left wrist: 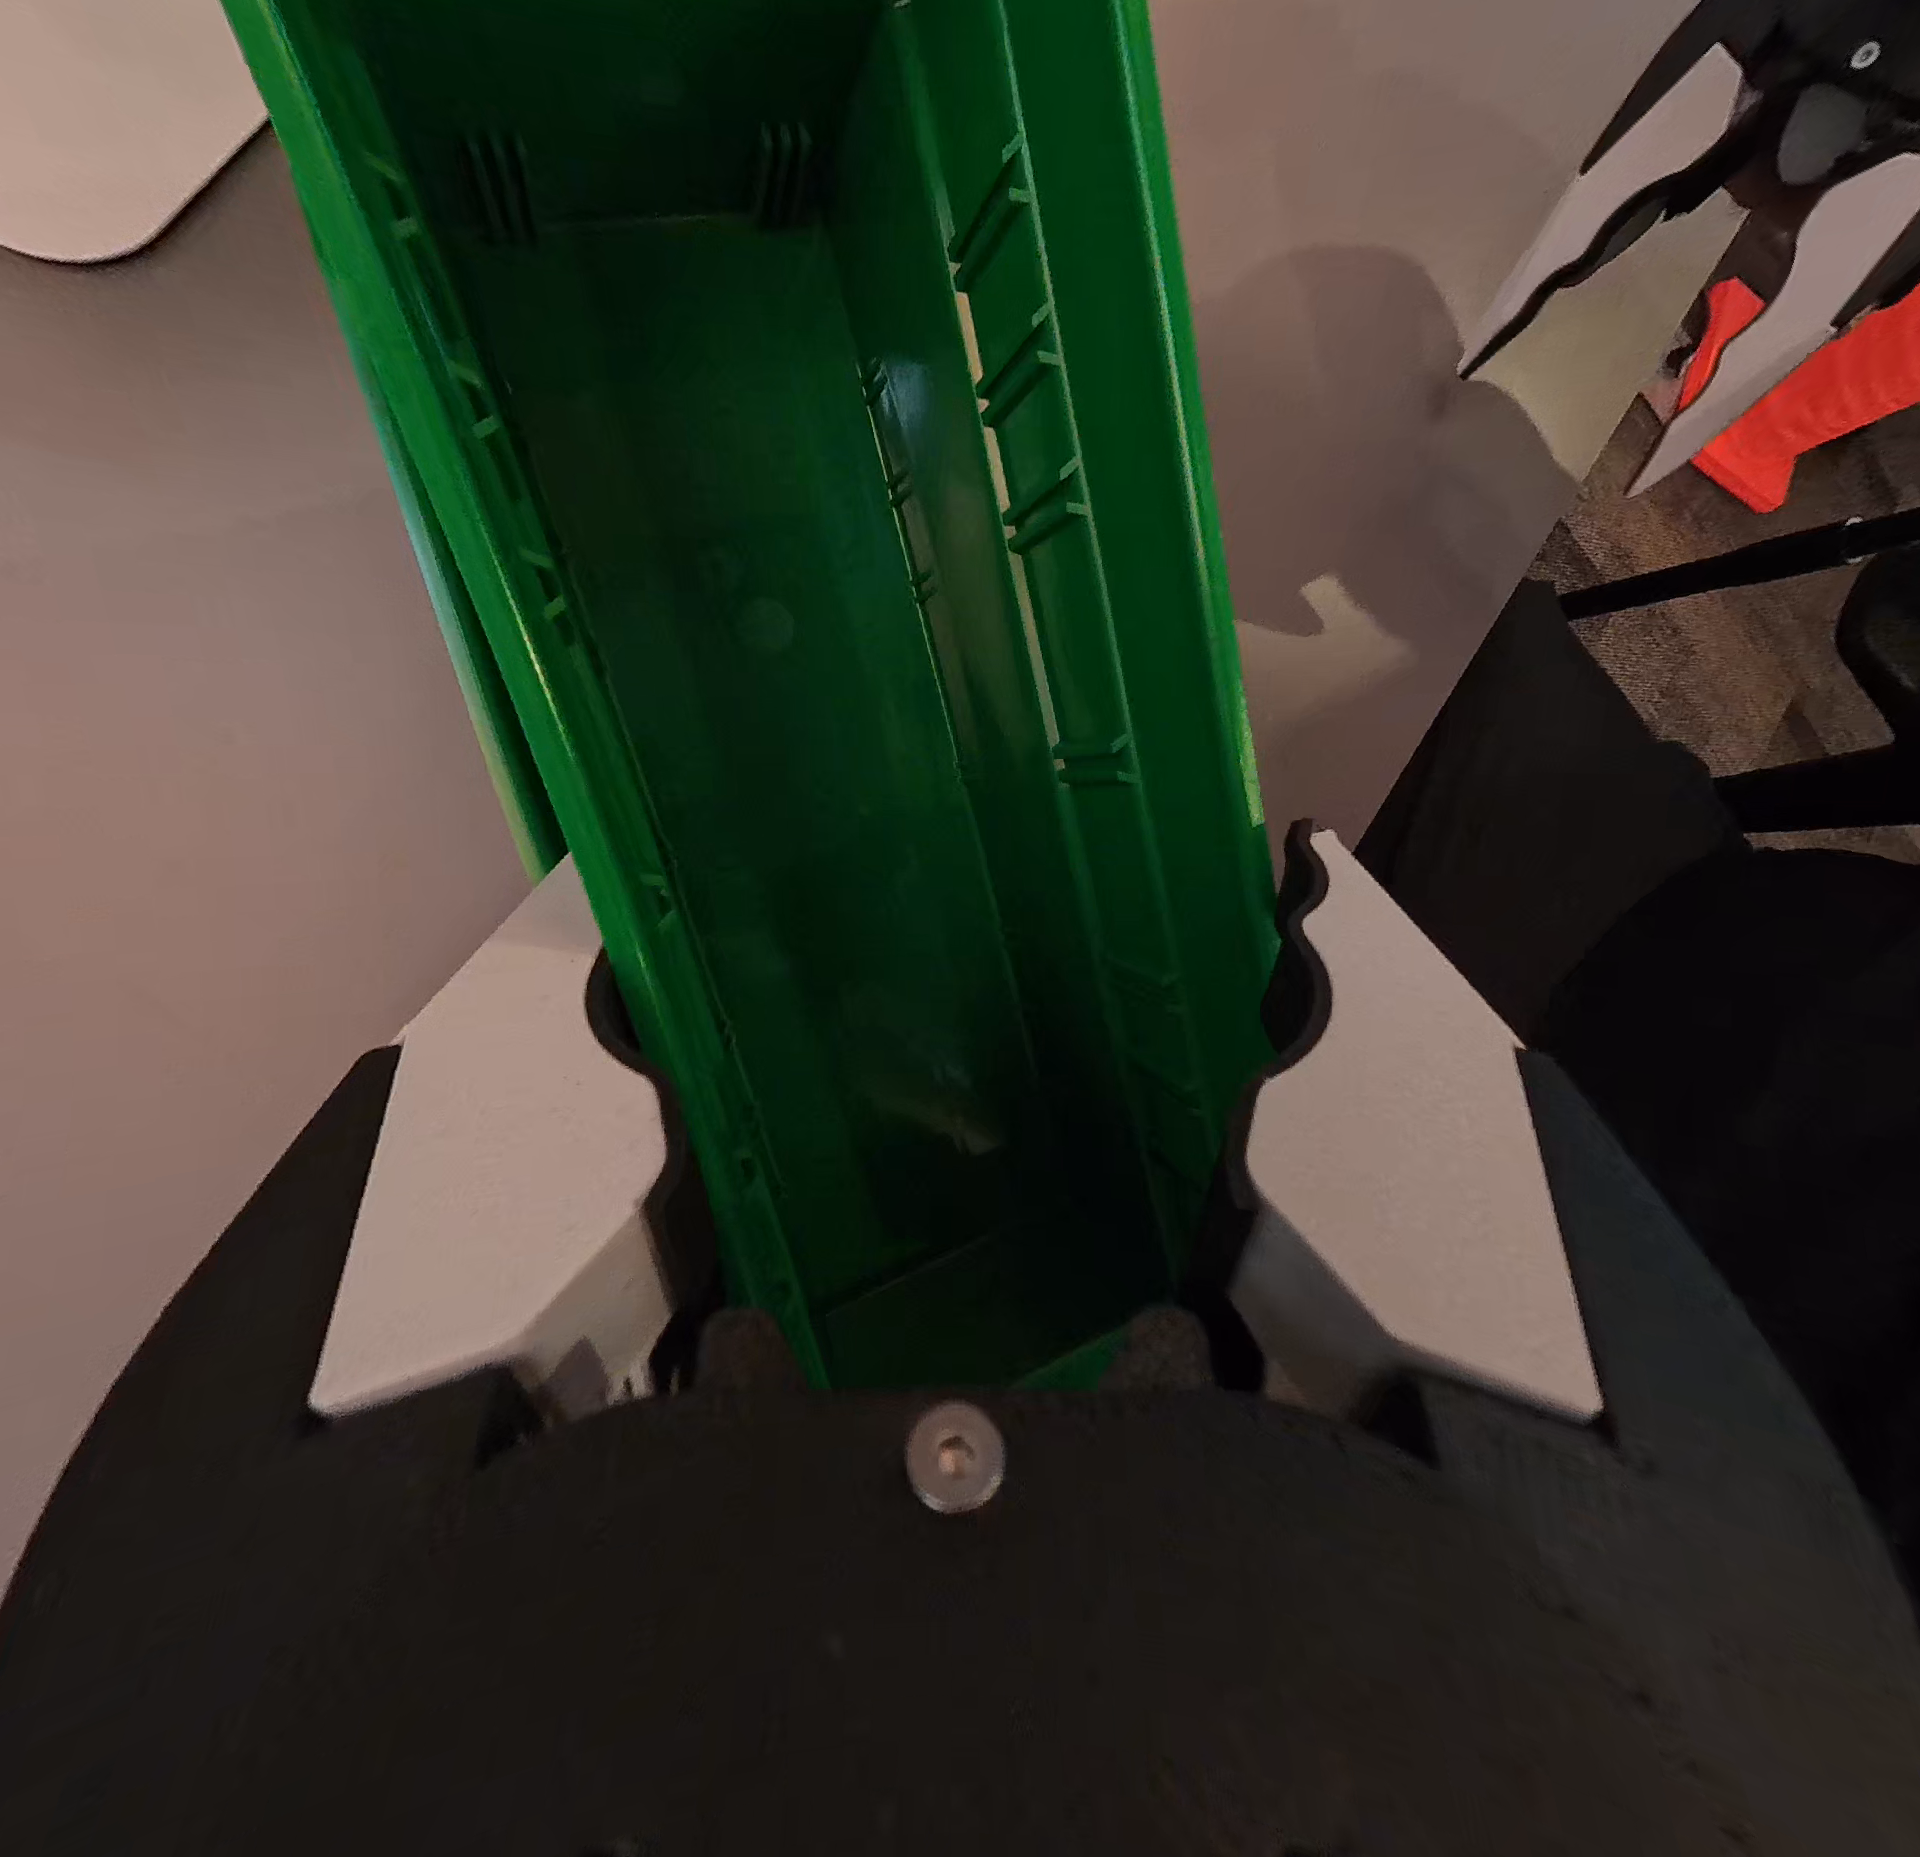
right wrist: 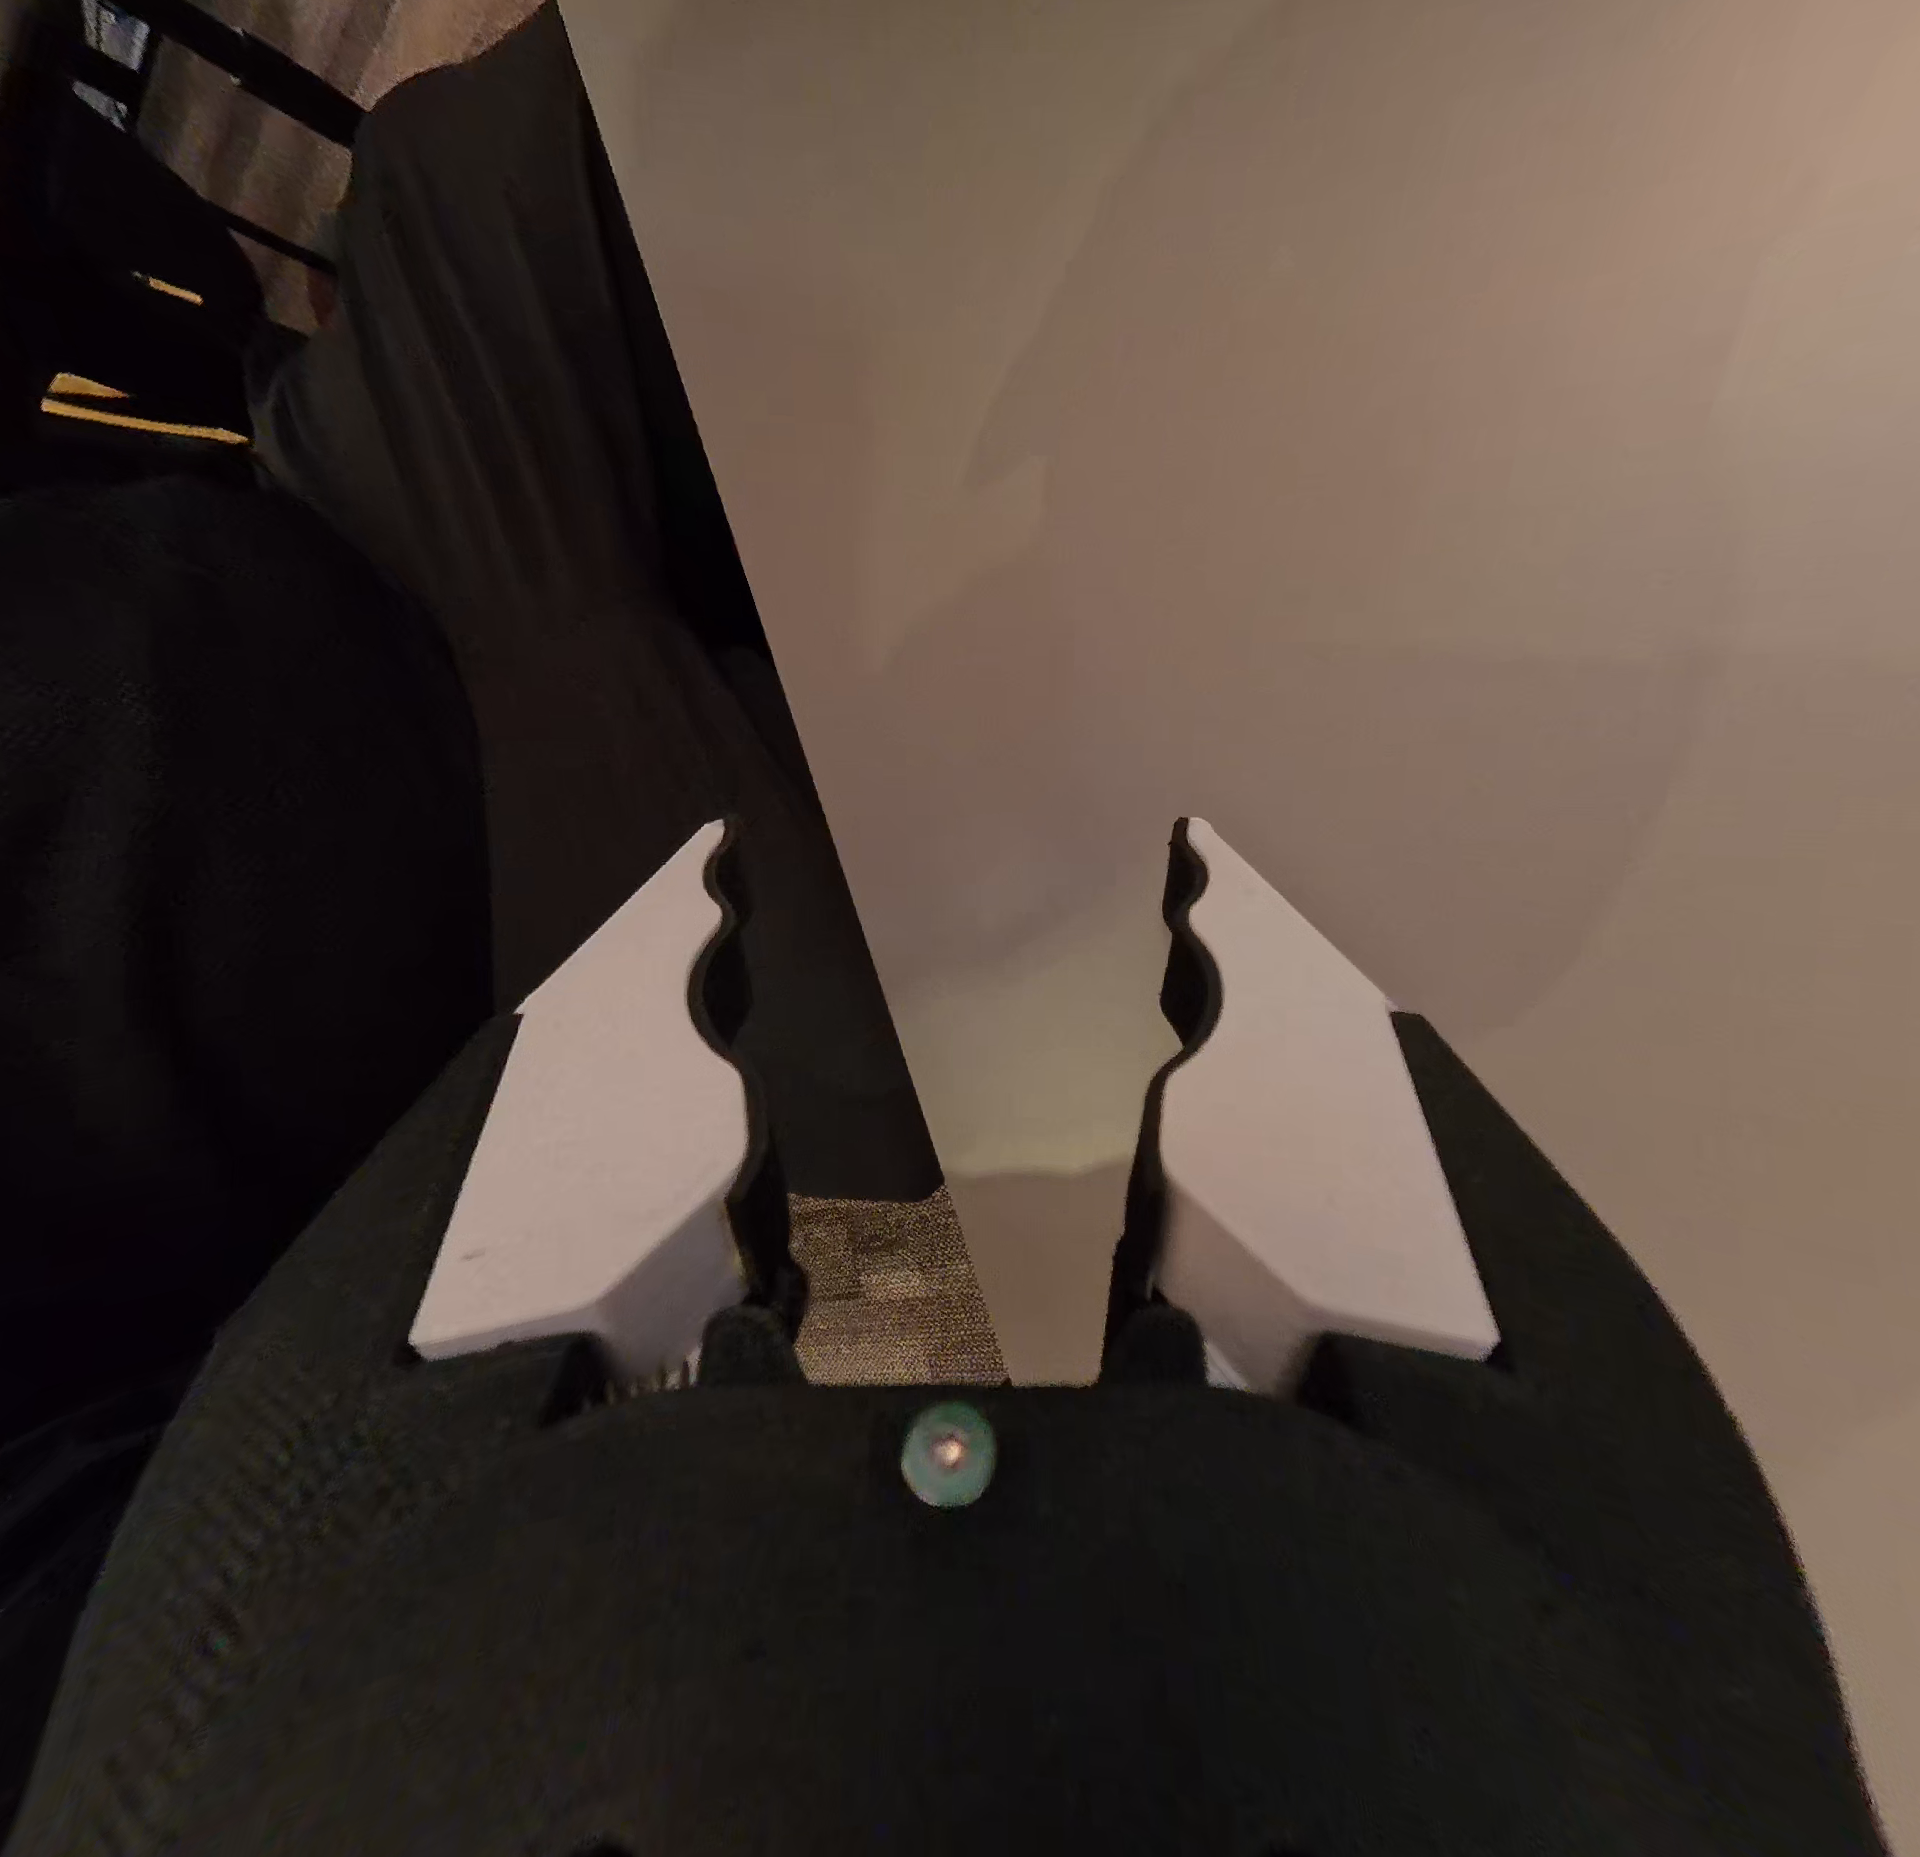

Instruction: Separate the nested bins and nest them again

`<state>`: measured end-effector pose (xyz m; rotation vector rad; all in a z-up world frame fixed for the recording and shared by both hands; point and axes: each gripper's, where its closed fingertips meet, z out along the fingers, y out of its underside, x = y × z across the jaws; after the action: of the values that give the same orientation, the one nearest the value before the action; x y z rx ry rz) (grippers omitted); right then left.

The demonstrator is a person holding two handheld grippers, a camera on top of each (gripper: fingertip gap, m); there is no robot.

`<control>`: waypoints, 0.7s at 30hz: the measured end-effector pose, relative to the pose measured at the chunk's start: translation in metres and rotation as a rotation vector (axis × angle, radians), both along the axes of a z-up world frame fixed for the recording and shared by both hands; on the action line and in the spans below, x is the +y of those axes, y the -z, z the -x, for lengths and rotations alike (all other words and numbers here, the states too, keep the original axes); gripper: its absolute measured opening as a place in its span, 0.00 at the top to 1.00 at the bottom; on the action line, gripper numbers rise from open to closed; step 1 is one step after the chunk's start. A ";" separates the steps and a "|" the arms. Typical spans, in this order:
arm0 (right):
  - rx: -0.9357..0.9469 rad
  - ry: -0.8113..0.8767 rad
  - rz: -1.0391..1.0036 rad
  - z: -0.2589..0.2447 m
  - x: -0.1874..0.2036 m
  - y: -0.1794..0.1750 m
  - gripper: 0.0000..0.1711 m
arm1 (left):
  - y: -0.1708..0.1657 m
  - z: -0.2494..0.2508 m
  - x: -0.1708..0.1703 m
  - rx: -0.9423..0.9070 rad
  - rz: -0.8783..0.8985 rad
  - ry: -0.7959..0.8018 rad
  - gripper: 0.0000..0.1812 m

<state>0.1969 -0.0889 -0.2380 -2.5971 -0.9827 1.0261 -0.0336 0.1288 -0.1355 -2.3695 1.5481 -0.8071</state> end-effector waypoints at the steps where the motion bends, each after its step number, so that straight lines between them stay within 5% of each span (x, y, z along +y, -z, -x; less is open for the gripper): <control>1: -0.002 -0.004 -0.003 0.001 -0.001 -0.001 0.53 | 0.000 0.000 0.000 0.006 -0.005 0.003 0.34; 12: -0.003 -0.005 -0.001 0.000 -0.002 -0.002 0.54 | -0.011 -0.001 0.003 0.037 0.003 -0.048 0.31; 15: -0.004 -0.005 0.003 -0.001 -0.002 -0.001 0.53 | -0.029 0.008 0.017 0.027 -0.063 -0.129 0.26; 18: -0.003 0.006 0.005 -0.004 -0.001 0.000 0.53 | -0.066 0.006 0.031 -0.036 -0.272 -0.199 0.32; 21: -0.001 0.006 0.003 -0.003 0.000 0.000 0.54 | -0.045 -0.003 0.020 0.104 -0.295 -0.127 0.26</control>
<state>0.2003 -0.0889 -0.2378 -2.6019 -0.9731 1.0263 -0.0305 0.1485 -0.0902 -2.2927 1.4226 -0.4027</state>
